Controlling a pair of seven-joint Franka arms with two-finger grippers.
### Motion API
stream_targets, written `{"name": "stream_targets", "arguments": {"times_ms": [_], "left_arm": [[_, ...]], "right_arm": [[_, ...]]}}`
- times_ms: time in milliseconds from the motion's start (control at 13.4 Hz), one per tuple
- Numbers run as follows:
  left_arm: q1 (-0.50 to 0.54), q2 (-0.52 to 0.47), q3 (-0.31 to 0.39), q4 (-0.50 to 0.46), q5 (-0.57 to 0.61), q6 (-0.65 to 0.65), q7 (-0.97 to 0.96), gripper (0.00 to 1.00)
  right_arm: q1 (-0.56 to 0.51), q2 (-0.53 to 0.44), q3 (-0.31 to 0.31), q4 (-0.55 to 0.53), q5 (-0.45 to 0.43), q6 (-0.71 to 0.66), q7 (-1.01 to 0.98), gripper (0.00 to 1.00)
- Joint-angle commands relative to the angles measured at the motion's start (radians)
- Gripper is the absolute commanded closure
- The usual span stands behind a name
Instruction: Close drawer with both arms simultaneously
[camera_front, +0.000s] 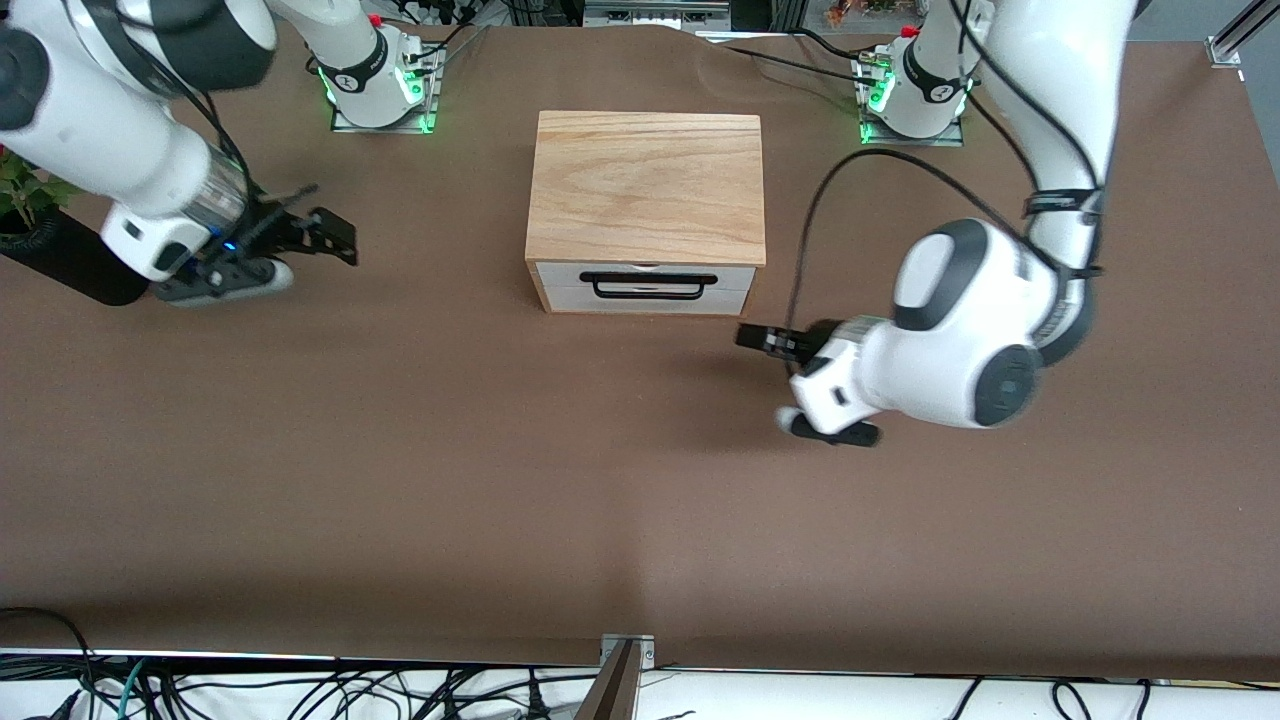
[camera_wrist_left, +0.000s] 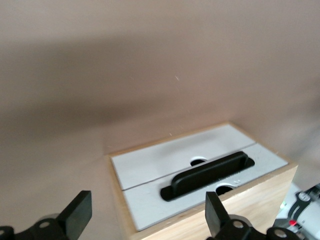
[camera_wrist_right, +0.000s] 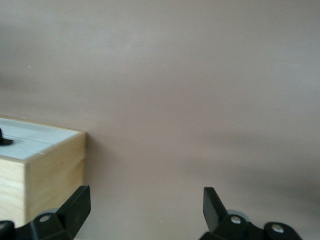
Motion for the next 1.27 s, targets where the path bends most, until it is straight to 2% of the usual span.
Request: {"name": "stream_targets", "arguments": {"times_ms": [0, 150, 224, 299, 449, 524, 673, 823, 973, 1048, 1197], "left_arm": [[0.041, -0.026, 0.004, 0.008, 0.086, -0.019, 0.017, 0.00], [0.052, -0.040, 0.004, 0.006, 0.223, -0.023, 0.020, 0.00], [0.064, -0.060, 0.004, 0.006, 0.309, -0.025, 0.020, 0.00], [0.078, -0.089, 0.004, -0.003, 0.372, -0.025, 0.020, 0.00], [0.134, -0.170, 0.004, -0.040, 0.403, -0.025, 0.018, 0.00], [0.150, -0.227, 0.004, -0.076, 0.405, -0.025, 0.017, 0.00], [0.173, -0.340, 0.045, -0.142, 0.406, -0.020, 0.018, 0.00], [0.219, -0.444, 0.053, -0.190, 0.406, -0.020, 0.017, 0.00], [0.244, -0.590, 0.055, -0.335, 0.406, -0.022, 0.012, 0.00], [0.245, -0.636, 0.055, -0.400, 0.406, -0.022, 0.015, 0.00], [0.247, -0.686, 0.055, -0.466, 0.417, -0.025, 0.024, 0.00]], "right_arm": [[0.007, -0.045, 0.001, 0.014, -0.135, -0.015, -0.001, 0.00], [-0.022, -0.021, -0.006, 0.089, -0.156, -0.027, -0.015, 0.00], [-0.075, 0.002, 0.017, 0.126, -0.137, -0.083, -0.026, 0.00], [-0.158, 0.020, 0.090, 0.172, -0.110, -0.134, -0.026, 0.00], [-0.405, 0.051, 0.325, 0.245, -0.088, -0.203, -0.021, 0.00], [-0.504, 0.056, 0.410, 0.259, -0.087, -0.211, -0.024, 0.00], [-0.528, 0.048, 0.431, 0.261, -0.070, -0.213, -0.017, 0.00], [-0.528, 0.047, 0.431, 0.263, -0.070, -0.211, -0.009, 0.00], [-0.530, 0.048, 0.429, 0.263, -0.070, -0.211, -0.003, 0.00], [-0.530, 0.050, 0.429, 0.263, -0.070, -0.211, -0.001, 0.00], [-0.530, 0.048, 0.429, 0.263, -0.070, -0.213, -0.003, 0.00]]}}
